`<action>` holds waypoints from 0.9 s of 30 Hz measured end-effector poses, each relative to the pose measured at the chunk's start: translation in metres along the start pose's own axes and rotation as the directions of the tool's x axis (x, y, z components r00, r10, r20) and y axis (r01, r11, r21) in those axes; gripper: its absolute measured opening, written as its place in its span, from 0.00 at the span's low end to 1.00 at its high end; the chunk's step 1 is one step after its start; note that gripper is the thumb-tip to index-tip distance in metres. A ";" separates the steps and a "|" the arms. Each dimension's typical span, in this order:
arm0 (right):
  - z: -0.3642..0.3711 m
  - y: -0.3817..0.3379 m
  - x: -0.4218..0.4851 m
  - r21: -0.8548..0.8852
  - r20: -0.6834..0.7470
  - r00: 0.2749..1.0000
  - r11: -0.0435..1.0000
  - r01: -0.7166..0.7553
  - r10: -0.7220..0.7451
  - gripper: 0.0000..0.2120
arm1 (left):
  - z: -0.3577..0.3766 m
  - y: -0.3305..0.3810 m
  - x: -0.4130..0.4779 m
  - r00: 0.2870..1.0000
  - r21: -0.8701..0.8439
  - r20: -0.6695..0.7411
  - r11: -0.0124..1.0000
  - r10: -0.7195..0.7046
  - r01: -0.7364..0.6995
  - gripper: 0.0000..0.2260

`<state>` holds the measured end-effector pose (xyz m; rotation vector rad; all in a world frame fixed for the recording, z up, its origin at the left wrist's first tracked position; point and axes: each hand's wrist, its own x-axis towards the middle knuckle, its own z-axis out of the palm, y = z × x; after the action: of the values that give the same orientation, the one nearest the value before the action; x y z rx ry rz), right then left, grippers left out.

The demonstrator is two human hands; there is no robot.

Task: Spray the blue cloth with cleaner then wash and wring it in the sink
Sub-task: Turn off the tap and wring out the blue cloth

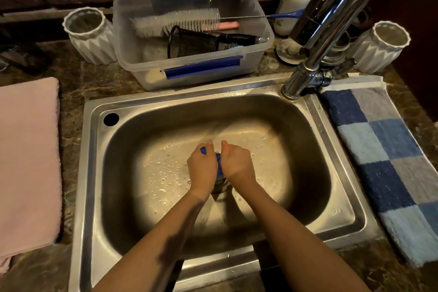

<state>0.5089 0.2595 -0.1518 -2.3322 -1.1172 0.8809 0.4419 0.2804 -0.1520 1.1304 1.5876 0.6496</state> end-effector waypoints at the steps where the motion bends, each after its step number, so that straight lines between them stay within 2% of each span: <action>1: 0.001 0.000 0.001 0.076 0.017 0.999 0.996 -0.051 0.050 0.22 | 0.000 0.000 0.001 1.000 -0.014 0.015 1.000 0.012 -0.012 0.17; 4: 0.004 0.000 0.004 0.241 0.040 0.983 0.953 -0.185 0.181 0.21 | -0.003 0.000 0.003 0.998 -0.041 0.044 0.998 0.038 -0.036 0.18; 8: 0.009 0.002 0.002 0.336 0.094 0.961 0.901 -0.275 0.258 0.21 | -0.005 -0.001 0.005 0.996 -0.070 0.085 0.997 0.030 -0.024 0.16; 12: 0.014 0.003 0.001 0.462 0.182 0.923 0.799 -0.385 0.339 0.19 | -0.006 -0.001 0.005 0.994 -0.078 0.110 0.997 0.018 -0.010 0.15; 16: 0.015 0.008 0.002 0.513 0.275 0.879 0.714 -0.476 0.389 0.18 | -0.005 -0.004 0.005 0.992 -0.088 0.127 0.996 -0.014 0.025 0.16; 19: 0.002 0.007 0.007 0.447 0.345 0.871 0.755 -0.481 0.351 0.24 | -0.007 -0.006 0.011 0.976 -0.087 0.169 0.984 -0.139 0.155 0.17; 21: -0.011 0.009 0.009 0.401 0.326 0.909 0.833 -0.380 0.258 0.27 | -0.012 -0.007 0.018 0.939 -0.100 0.236 0.954 -0.252 0.281 0.17; 23: -0.022 0.015 -0.001 0.416 0.172 0.985 0.905 -0.094 0.023 0.21 | -0.022 -0.007 0.023 0.898 -0.079 0.296 0.928 -0.327 0.364 0.17; 24: -0.025 0.018 -0.009 0.394 0.089 0.987 0.915 0.085 -0.131 0.20 | -0.026 -0.008 0.025 0.874 -0.087 0.330 0.911 -0.356 0.404 0.15; 25: -0.025 0.023 -0.015 0.322 0.059 0.962 0.917 0.233 -0.265 0.21 | -0.029 -0.007 0.026 0.844 -0.121 0.375 0.883 -0.383 0.454 0.14; 27: -0.018 0.030 -0.023 0.083 0.114 0.880 0.888 0.453 -0.460 0.25 | -0.030 -0.003 0.025 0.767 -0.207 0.476 0.793 -0.430 0.573 0.11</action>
<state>0.5261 0.2220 -0.1483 -1.8607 -1.5913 0.8726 0.4116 0.3057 -0.1560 0.4819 1.2689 0.2748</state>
